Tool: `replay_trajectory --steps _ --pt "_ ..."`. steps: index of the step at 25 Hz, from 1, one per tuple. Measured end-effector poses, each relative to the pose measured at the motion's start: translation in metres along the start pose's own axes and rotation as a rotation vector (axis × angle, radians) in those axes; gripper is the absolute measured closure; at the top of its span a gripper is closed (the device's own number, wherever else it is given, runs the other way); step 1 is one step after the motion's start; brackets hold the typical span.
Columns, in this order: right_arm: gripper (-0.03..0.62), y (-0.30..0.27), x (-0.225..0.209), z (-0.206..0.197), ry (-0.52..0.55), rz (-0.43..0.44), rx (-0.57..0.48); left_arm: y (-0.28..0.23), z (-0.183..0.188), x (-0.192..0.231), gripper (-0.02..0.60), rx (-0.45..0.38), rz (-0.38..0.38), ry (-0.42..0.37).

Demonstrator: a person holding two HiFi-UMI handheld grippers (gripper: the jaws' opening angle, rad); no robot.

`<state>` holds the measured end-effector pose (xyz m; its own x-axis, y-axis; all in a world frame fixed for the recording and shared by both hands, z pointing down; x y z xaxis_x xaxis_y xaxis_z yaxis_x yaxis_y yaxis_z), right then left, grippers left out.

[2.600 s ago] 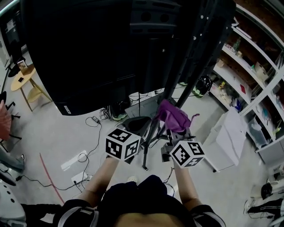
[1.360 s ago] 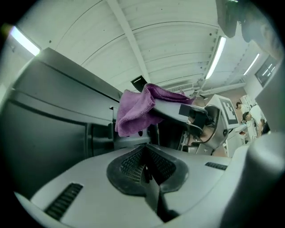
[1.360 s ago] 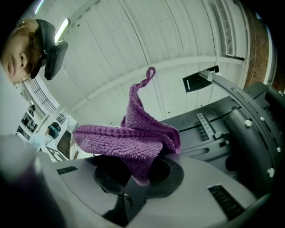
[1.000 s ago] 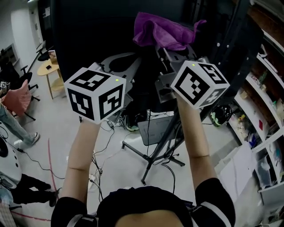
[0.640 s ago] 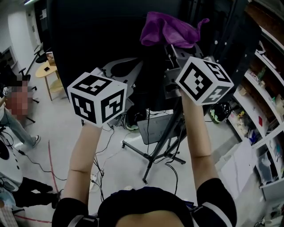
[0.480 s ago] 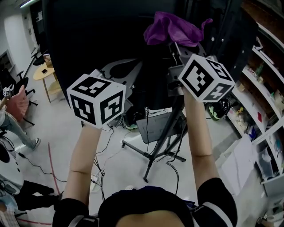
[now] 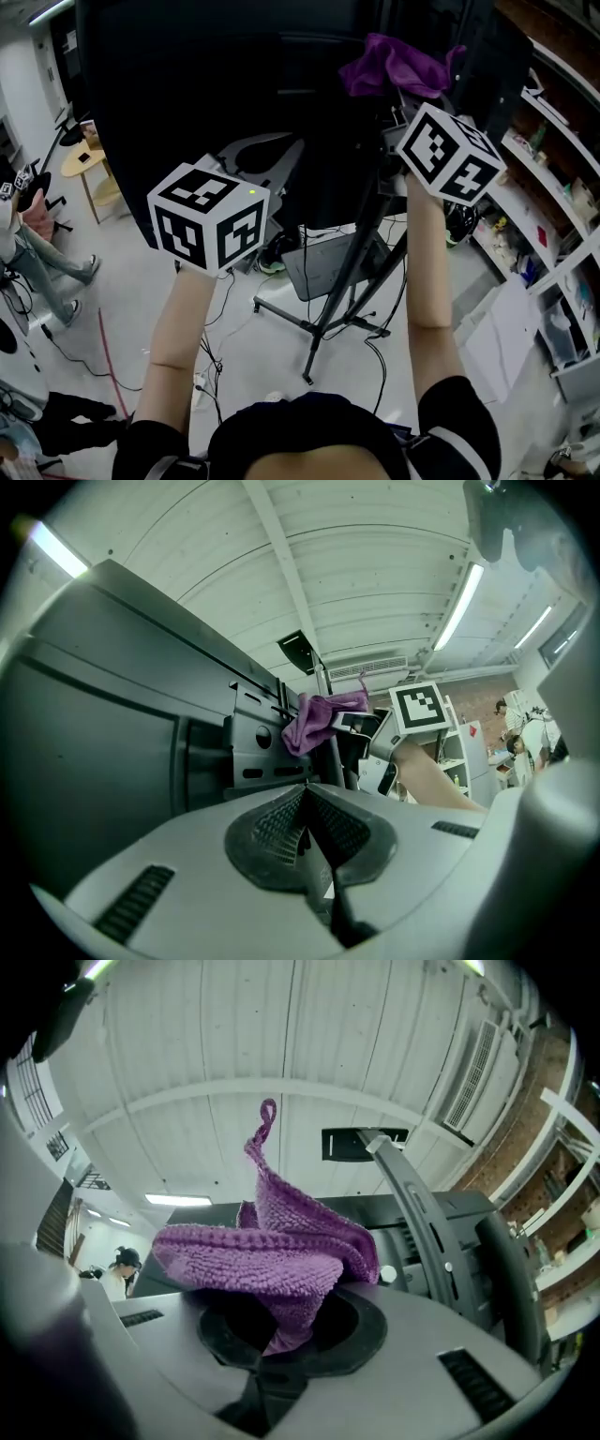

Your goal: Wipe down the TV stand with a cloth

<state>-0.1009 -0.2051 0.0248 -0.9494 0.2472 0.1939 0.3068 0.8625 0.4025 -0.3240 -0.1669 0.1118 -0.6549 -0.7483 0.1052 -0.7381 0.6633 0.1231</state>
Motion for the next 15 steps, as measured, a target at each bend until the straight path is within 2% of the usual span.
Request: replay_trajectory --steps 10,12,15 --pt "0.53 0.015 -0.019 0.007 0.072 -0.133 -0.01 0.003 -0.006 0.003 0.575 0.007 -0.003 0.003" --pt "0.53 0.02 -0.015 0.008 0.059 -0.11 -0.027 0.004 -0.008 0.004 0.575 0.008 -0.002 0.007" --pt "0.53 0.029 0.004 0.008 -0.011 0.0 -0.063 0.005 -0.01 0.006 0.575 0.009 0.002 0.014"
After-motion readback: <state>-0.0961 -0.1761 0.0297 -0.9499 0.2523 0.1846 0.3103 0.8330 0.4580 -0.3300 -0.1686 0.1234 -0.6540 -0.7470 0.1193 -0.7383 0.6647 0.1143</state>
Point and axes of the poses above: the fingertips, and each gripper's own axes: y backward along the fingers, x to its left, z out of its top, the point moved 9 cm from there along y, backward along the fingers, and after that the axes turned 11 degrees about y, right-handed, at the moved point
